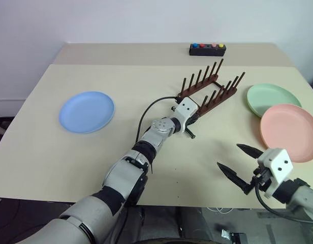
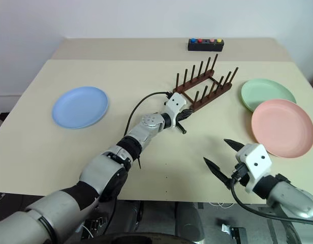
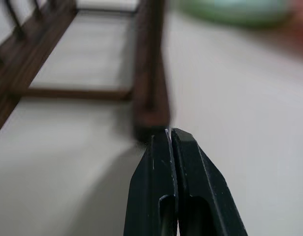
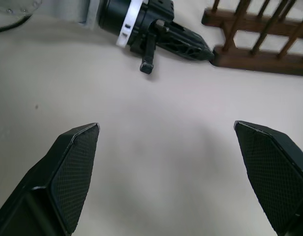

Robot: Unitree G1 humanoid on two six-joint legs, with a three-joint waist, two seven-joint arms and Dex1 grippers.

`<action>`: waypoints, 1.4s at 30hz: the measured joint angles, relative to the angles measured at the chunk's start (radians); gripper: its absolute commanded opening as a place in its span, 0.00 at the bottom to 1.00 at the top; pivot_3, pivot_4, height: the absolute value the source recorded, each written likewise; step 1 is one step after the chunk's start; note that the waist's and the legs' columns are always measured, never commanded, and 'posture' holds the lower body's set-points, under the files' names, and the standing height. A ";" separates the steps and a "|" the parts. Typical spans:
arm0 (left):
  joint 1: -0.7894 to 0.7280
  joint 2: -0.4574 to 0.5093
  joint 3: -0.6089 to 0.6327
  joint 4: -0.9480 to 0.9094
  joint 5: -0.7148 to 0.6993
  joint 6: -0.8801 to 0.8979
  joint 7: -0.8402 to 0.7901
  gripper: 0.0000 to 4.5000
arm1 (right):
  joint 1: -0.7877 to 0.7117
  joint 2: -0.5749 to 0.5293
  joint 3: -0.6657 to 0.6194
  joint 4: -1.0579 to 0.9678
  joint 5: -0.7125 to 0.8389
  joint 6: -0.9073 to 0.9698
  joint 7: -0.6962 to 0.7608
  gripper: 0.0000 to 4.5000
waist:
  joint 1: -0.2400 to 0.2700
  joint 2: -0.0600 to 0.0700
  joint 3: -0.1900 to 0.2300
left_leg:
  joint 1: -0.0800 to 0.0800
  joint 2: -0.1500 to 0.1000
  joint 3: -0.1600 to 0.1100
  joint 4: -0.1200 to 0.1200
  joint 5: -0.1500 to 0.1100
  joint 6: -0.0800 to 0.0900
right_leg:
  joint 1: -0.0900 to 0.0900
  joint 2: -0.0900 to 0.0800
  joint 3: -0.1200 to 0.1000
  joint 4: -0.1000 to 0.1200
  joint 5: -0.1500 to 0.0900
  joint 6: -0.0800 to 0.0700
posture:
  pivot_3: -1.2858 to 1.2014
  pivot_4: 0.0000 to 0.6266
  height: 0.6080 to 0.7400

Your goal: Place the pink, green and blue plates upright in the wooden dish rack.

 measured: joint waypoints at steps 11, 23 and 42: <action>0.342 0.361 0.050 -0.581 -0.106 0.199 -0.283 0.01 | -0.482 0.022 0.248 0.290 -0.190 0.086 -0.186 1.00 | -0.003 0.002 -0.001 | 0.000 0.000 0.001 0.001 0.001 -0.001 | -0.002 0.001 0.002 0.003 0.003 -0.005 | 0.52 0.24 1.00; 0.450 0.477 0.068 -0.829 -0.159 0.318 -0.305 0.01 | -0.812 0.163 0.364 0.709 -0.260 -0.007 -0.213 1.00 | -0.014 0.002 -0.001 | 0.000 0.000 0.001 -0.001 0.001 -0.001 | -0.004 0.001 0.002 0.003 0.004 -0.005 | 0.52 0.24 1.00; 0.501 0.471 0.036 -0.878 -0.157 0.338 -0.266 0.00 | -0.833 0.240 0.394 0.707 -0.246 -0.031 -0.165 0.01 | -0.014 0.003 -0.001 | -0.001 0.000 0.001 -0.002 0.001 -0.001 | -0.005 0.001 0.003 0.003 0.004 -0.005 | 0.52 0.24 1.00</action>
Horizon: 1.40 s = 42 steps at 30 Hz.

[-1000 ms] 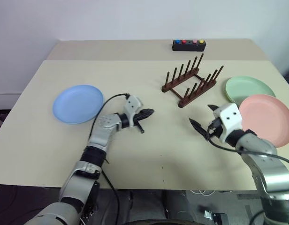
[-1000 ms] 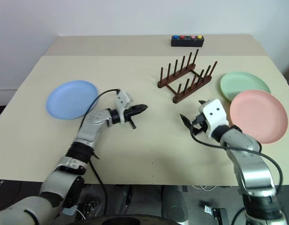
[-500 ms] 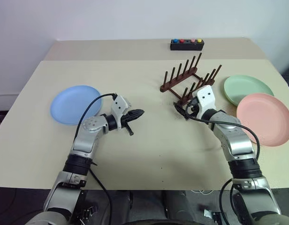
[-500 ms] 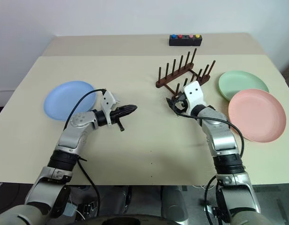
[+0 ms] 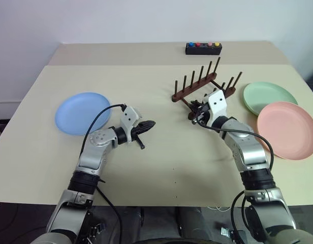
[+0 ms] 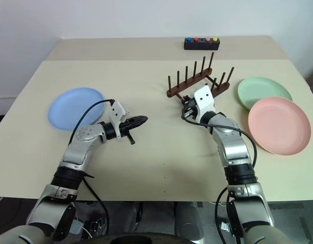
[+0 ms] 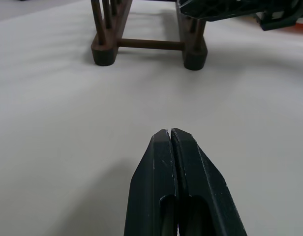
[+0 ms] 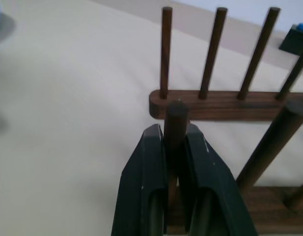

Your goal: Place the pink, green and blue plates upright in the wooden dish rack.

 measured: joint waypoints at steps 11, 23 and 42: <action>0.001 -0.036 -0.075 -0.021 0.007 0.002 -0.030 0.06 | 0.052 0.074 0.034 -0.288 0.048 0.226 -0.065 0.26 | 0.000 0.000 0.000 | 0.000 0.000 0.000 0.000 0.000 0.000 | -0.001 0.000 0.000 0.000 0.000 0.000 | 0.52 0.24 1.00; 0.001 -0.039 -0.090 -0.021 0.012 0.003 -0.034 0.98 | 0.075 0.046 0.081 -0.363 0.044 0.255 -0.055 0.92 | 0.000 0.000 0.000 | 0.000 0.000 0.000 0.000 0.000 0.000 | -0.001 0.000 0.000 0.000 0.000 0.000 | 0.52 0.24 1.00; -0.202 -0.175 -0.127 0.347 0.112 -0.135 0.019 0.98 | 0.320 -0.248 -0.048 -0.644 0.140 0.227 0.147 0.92 | 0.006 -0.001 0.001 | -0.001 0.000 0.001 0.002 0.000 0.000 | 0.001 0.000 0.000 -0.002 0.000 0.001 | 0.52 0.24 1.00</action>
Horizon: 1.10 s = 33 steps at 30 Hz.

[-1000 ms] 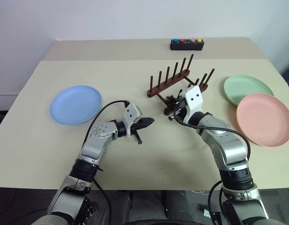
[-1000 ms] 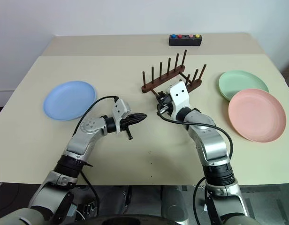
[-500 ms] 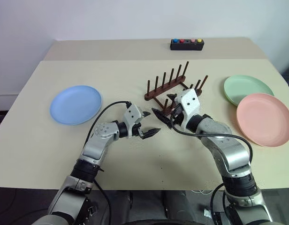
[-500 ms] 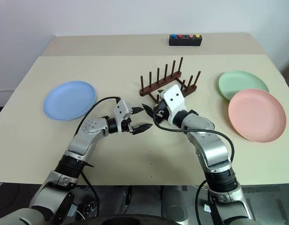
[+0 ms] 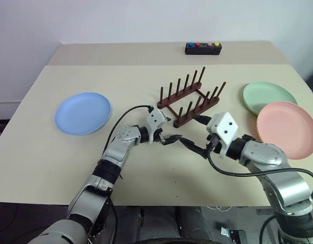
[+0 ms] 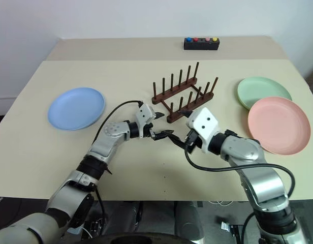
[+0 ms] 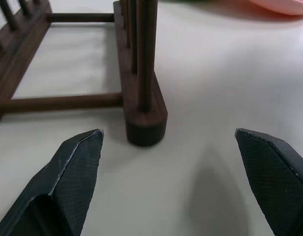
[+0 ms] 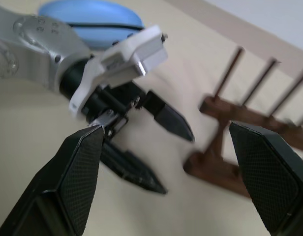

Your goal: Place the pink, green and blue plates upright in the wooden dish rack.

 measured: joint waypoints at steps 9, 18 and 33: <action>-0.072 -0.070 -0.002 0.154 0.063 -0.107 0.082 0.98 | 0.192 -0.042 -0.145 -0.049 0.028 0.010 0.002 0.92 | 0.004 -0.001 0.000 | 0.001 0.000 0.000 0.001 0.000 0.000 | 0.002 0.000 0.000 0.000 0.000 0.001 | 0.52 0.24 1.00; -0.070 -0.087 0.005 0.172 0.079 -0.131 0.115 0.17 | 0.304 -0.068 -0.235 -0.052 0.036 -0.011 0.011 0.92 | 0.006 -0.001 0.000 | 0.002 0.000 0.000 0.002 0.000 0.000 | 0.004 0.000 0.000 -0.001 -0.002 0.003 | 0.52 0.24 1.00; 0.060 0.094 0.013 -0.012 0.014 -0.175 -0.101 0.16 | 0.403 -0.079 -0.351 -0.044 0.073 -0.065 0.068 0.92 | -0.007 0.000 0.000 | 0.003 0.001 0.001 -0.002 0.000 0.000 | 0.002 0.001 0.000 0.000 -0.001 0.001 | 0.52 0.24 1.00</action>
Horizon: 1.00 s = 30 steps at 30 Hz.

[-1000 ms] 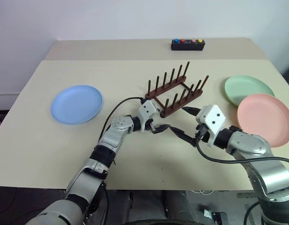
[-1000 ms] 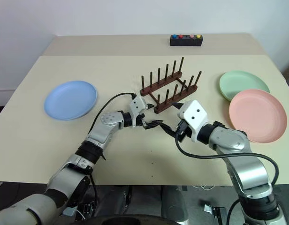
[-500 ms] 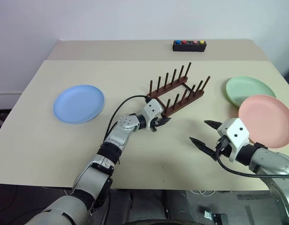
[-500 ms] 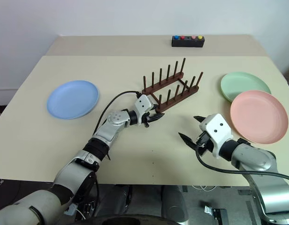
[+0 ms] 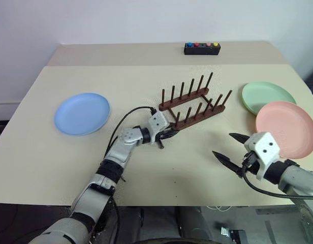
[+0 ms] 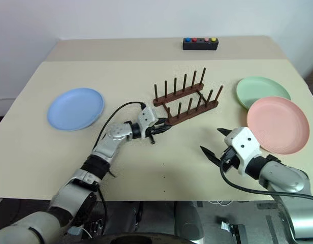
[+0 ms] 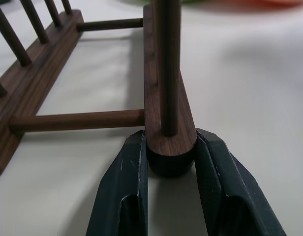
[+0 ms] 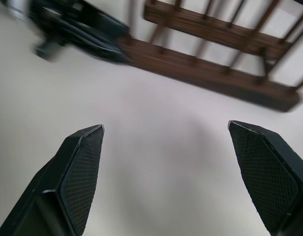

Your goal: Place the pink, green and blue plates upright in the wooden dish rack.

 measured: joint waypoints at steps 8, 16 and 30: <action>0.084 0.168 0.000 -0.173 -0.074 0.035 -0.220 0.16 | 0.166 -0.021 -0.109 -0.017 0.077 -0.011 0.124 0.92 | 0.016 -0.001 0.000 | -0.001 -0.001 0.000 0.003 0.000 0.000 | 0.002 -0.001 0.000 -0.001 0.000 0.000 | 0.52 0.24 1.00; 0.104 0.127 -0.101 -0.249 -0.070 0.045 -0.283 0.16 | 0.199 -0.019 -0.112 -0.032 0.080 -0.014 0.125 0.92 | 0.009 -0.001 0.000 | -0.001 0.000 0.000 0.003 0.000 0.000 | 0.002 -0.001 0.000 -0.001 0.000 0.000 | 0.52 0.24 1.00; 0.102 0.085 -0.142 -0.249 -0.038 0.045 -0.260 0.16 | 0.262 -0.004 -0.140 -0.076 0.082 -0.014 0.101 0.92 | 0.011 -0.001 0.000 | -0.001 0.000 0.000 0.003 0.000 0.000 | 0.002 -0.001 0.000 -0.001 0.000 0.000 | 0.52 0.24 1.00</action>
